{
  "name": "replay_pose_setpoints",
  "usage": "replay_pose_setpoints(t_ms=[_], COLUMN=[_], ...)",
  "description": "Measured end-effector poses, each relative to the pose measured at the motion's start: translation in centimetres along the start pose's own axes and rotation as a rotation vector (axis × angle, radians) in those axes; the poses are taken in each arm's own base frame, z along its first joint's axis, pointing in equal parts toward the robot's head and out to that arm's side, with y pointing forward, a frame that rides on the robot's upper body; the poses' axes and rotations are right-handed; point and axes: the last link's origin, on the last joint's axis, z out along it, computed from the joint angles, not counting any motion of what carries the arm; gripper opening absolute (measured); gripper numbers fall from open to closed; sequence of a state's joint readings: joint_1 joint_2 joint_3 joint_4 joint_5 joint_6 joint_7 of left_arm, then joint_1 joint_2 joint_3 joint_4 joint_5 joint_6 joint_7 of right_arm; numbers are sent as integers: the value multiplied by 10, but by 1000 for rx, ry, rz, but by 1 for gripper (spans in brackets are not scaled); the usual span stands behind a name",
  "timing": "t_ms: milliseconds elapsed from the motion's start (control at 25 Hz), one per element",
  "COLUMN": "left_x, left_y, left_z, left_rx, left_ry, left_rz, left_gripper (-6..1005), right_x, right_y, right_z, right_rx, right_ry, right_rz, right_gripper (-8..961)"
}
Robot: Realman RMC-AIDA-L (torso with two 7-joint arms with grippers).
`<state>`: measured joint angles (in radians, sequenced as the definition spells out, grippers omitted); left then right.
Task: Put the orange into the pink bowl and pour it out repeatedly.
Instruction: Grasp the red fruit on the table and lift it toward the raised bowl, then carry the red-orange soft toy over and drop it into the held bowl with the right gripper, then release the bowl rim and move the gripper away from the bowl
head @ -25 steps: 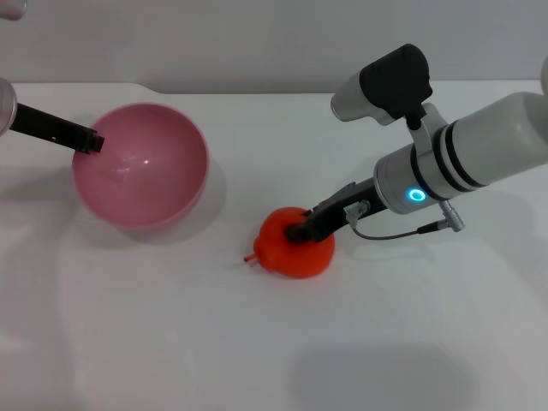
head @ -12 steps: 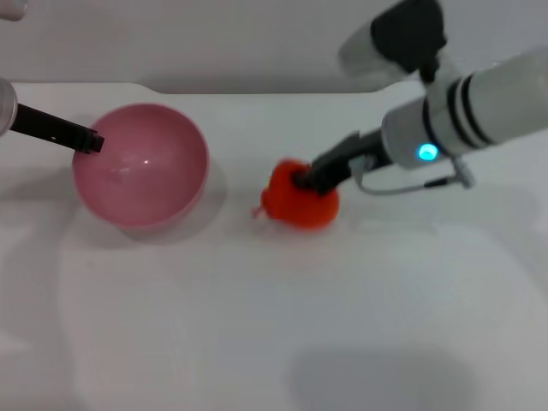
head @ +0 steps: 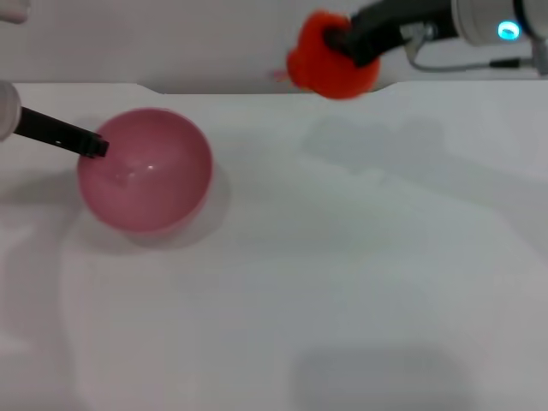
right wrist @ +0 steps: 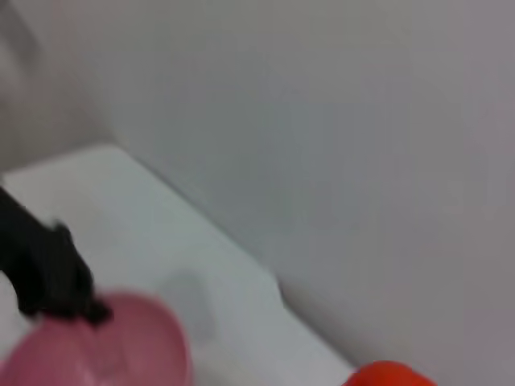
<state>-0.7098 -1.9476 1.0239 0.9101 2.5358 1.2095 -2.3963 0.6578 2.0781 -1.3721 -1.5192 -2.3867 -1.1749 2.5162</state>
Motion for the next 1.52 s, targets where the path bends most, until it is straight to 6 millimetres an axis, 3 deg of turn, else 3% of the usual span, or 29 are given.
replay_pose_setpoints(t_ms=[120,240,560,880,1320,1520], left_x=[5,10,22,29,36,35], left_y=[15,32,72,77,80,81], left_z=[6,13,26,26,25,25], left_rx=[-36,-77,-145,-147,-148,-151], left_ry=[-4,-20,-57,-46,-39,-44], left_rz=[30,68,163,179,196,201], left_gripper=[44,44,44,44,44,44], right_x=[-16,-25,-19,-8,-4,-2], right_y=[14,30,61,74,76,67], right_z=[-5,4,33,45,47,43], right_rx=[-14,-52,-113,-171,-191,-167], right_ry=[-40,-38,-8,40,62,41], right_rz=[-66,-130,-222,-240,-244,-210], right_gripper=[46,47,47,44,206,353])
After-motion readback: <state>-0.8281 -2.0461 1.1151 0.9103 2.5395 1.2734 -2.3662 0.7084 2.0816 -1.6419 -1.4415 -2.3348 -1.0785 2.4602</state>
